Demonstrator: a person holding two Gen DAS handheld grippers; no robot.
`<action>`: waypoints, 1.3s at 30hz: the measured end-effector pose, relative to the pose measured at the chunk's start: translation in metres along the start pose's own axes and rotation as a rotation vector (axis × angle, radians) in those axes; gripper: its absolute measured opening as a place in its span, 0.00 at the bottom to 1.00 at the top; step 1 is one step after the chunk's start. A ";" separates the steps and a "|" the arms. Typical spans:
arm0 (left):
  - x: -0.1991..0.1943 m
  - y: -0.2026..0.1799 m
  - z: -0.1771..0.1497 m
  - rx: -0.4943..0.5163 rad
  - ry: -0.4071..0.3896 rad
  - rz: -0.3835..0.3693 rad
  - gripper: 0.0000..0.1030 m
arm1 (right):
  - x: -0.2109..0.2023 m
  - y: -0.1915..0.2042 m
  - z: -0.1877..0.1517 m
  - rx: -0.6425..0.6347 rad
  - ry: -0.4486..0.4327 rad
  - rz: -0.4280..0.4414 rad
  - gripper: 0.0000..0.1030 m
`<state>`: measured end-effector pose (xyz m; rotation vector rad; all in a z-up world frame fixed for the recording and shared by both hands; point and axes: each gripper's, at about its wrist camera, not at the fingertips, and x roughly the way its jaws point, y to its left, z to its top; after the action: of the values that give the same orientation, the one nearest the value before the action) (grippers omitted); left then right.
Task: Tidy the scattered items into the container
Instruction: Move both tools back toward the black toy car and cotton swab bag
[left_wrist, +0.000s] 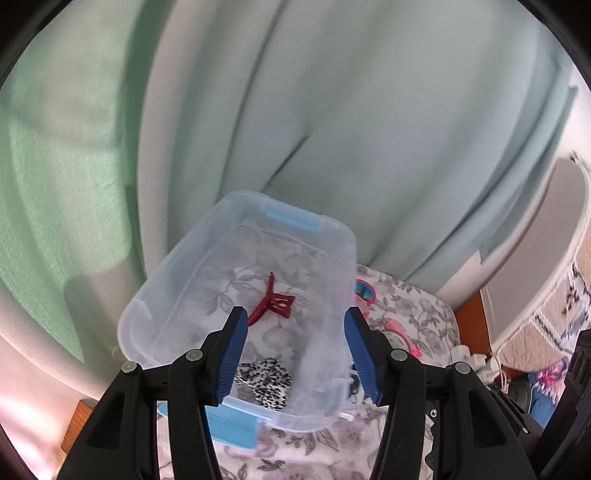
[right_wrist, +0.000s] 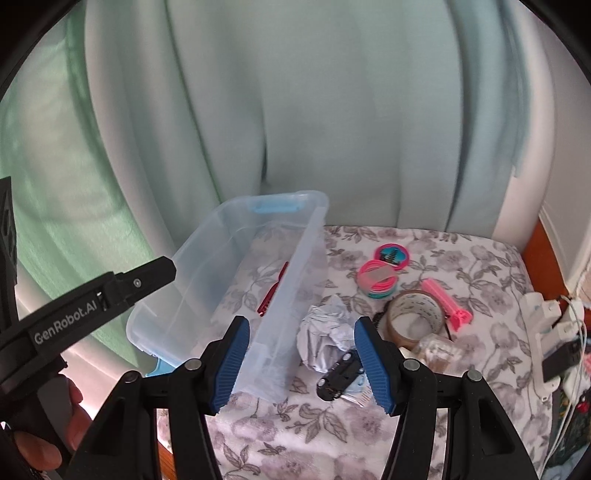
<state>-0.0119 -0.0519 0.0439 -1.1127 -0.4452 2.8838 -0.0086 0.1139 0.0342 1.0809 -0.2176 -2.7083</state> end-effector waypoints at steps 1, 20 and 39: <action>-0.001 -0.005 -0.001 0.012 0.001 -0.002 0.54 | -0.003 -0.004 -0.001 0.011 -0.005 0.000 0.61; 0.000 -0.093 -0.022 0.197 0.042 0.003 0.61 | -0.041 -0.091 -0.024 0.208 -0.079 -0.010 0.62; 0.051 -0.129 -0.065 0.292 0.195 0.034 0.61 | -0.027 -0.159 -0.057 0.336 0.004 -0.067 0.62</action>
<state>-0.0179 0.0945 -0.0001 -1.3372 0.0018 2.7119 0.0265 0.2710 -0.0235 1.1970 -0.6675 -2.7937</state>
